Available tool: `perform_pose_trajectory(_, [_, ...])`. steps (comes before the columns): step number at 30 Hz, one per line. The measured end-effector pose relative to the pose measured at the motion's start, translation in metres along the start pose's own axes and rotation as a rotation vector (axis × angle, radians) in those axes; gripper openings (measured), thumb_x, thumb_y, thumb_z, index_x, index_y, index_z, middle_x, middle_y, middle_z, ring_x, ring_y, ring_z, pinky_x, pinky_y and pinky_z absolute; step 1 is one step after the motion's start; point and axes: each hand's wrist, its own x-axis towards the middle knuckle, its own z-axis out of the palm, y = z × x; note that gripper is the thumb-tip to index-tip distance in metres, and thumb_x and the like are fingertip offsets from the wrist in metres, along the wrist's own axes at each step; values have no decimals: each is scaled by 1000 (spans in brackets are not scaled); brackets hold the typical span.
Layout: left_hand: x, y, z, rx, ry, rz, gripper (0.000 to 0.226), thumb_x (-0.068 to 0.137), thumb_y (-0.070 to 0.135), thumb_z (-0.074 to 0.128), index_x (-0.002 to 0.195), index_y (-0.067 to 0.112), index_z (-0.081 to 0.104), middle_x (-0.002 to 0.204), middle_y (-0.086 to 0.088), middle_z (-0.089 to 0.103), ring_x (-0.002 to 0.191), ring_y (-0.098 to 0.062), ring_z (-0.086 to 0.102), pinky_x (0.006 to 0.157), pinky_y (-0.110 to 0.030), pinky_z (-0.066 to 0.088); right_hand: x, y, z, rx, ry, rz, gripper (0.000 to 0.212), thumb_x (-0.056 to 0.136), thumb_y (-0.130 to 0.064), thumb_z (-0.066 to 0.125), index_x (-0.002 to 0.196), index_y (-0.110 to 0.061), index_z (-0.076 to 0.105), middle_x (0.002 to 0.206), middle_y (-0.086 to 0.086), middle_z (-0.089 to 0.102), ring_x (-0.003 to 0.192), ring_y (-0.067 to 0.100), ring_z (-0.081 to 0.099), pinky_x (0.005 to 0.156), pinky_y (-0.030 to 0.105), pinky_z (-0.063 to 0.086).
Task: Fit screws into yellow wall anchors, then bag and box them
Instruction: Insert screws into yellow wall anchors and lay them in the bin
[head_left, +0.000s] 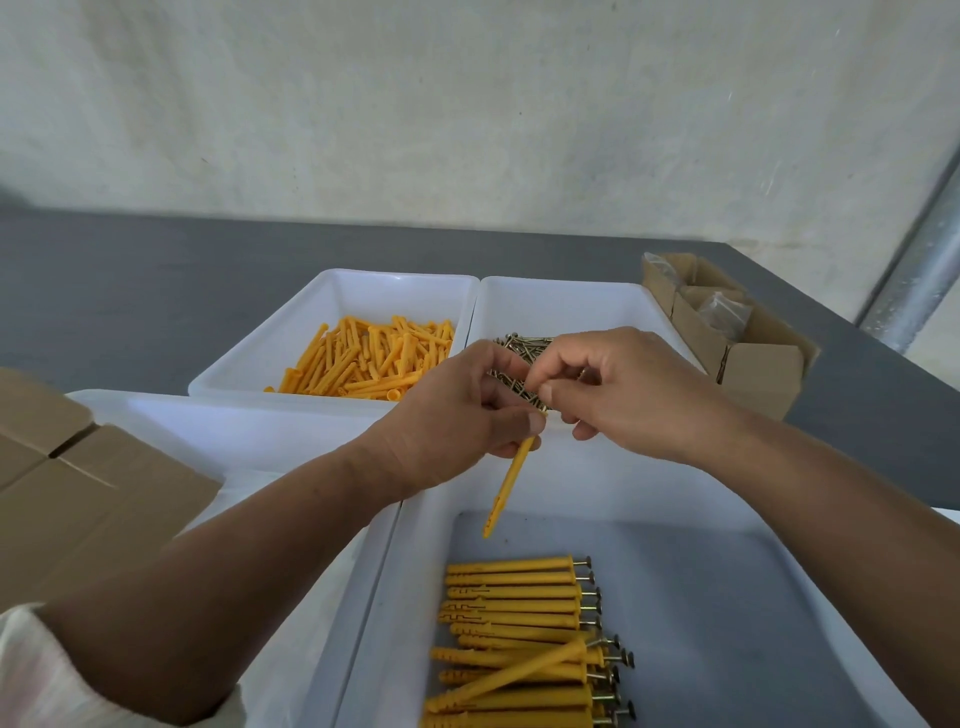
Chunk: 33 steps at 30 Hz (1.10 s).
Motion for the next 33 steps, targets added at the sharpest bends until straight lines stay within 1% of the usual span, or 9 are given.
perform_pose_trajectory(2, [-1, 0, 0, 13, 2, 2, 31, 87, 10, 71, 111, 17, 54, 84, -7, 75, 81, -19, 74, 74, -31, 60, -3, -3, -3, -159, -59, -66, 20, 93, -22, 59, 89, -38, 71, 76, -10, 65, 69, 6, 63, 65, 32, 54])
perform_pose_trajectory(5, [-2, 2, 0, 50, 13, -5, 35, 85, 8, 73, 113, 16, 54, 87, -4, 73, 78, -16, 73, 69, -26, 59, -7, -6, -6, -338, -161, -119, 24, 93, -21, 56, 96, -43, 66, 78, -12, 61, 66, 0, 55, 57, 21, 38])
perform_pose_trajectory(10, [-3, 6, 2, 135, 14, -5, 46, 80, 9, 77, 118, 18, 52, 99, 3, 69, 77, -18, 73, 72, -31, 60, -8, -7, -3, -468, -258, -144, 9, 89, -31, 66, 95, -38, 65, 81, -13, 62, 73, 1, 57, 62, 21, 41])
perform_pose_trajectory(13, [-3, 7, 1, 117, 14, -30, 44, 79, 11, 79, 115, 20, 56, 104, 1, 69, 82, -22, 71, 79, -36, 59, -8, -6, -5, -502, -324, -85, 6, 88, -32, 69, 93, -34, 66, 77, -12, 63, 69, 2, 58, 56, 20, 39])
perform_pose_trajectory(17, [-3, 8, -2, -75, 61, -23, 26, 84, -1, 70, 105, 12, 63, 94, -6, 67, 73, -20, 71, 66, -27, 59, -15, -9, -7, -467, -632, 117, 6, 87, -33, 71, 91, -34, 66, 75, -6, 72, 61, 3, 68, 46, 13, 41])
perform_pose_trajectory(20, [0, 8, -9, -109, 177, 37, 19, 84, -5, 65, 96, 10, 65, 74, 4, 68, 66, -15, 69, 60, -22, 55, -20, -11, 4, -464, -791, 172, 7, 87, -27, 69, 92, -29, 66, 75, -2, 74, 63, 9, 71, 48, 13, 45])
perform_pose_trajectory(24, [7, 4, -25, -41, 449, 42, 19, 83, -2, 66, 84, 18, 66, 61, 9, 65, 59, -8, 63, 58, -21, 53, -22, -11, 19, -429, -903, 225, 10, 86, -18, 70, 93, -25, 66, 54, -9, 61, 46, 5, 60, 51, 16, 51])
perform_pose_trajectory(28, [12, -9, -46, 211, 652, -23, 18, 81, 10, 67, 82, 28, 67, 68, 12, 67, 71, -11, 65, 65, -24, 51, -23, -10, 27, -395, -942, 263, 12, 85, -16, 71, 95, -22, 66, 52, -7, 57, 42, 5, 55, 46, 15, 48])
perform_pose_trajectory(33, [16, -23, -59, 380, 682, -174, 20, 80, 16, 66, 97, 25, 68, 84, 14, 66, 88, -14, 63, 63, -24, 44, -25, -9, 35, -411, -1002, 263, 16, 85, -21, 74, 100, -19, 69, 62, -3, 59, 48, 7, 55, 46, 15, 47])
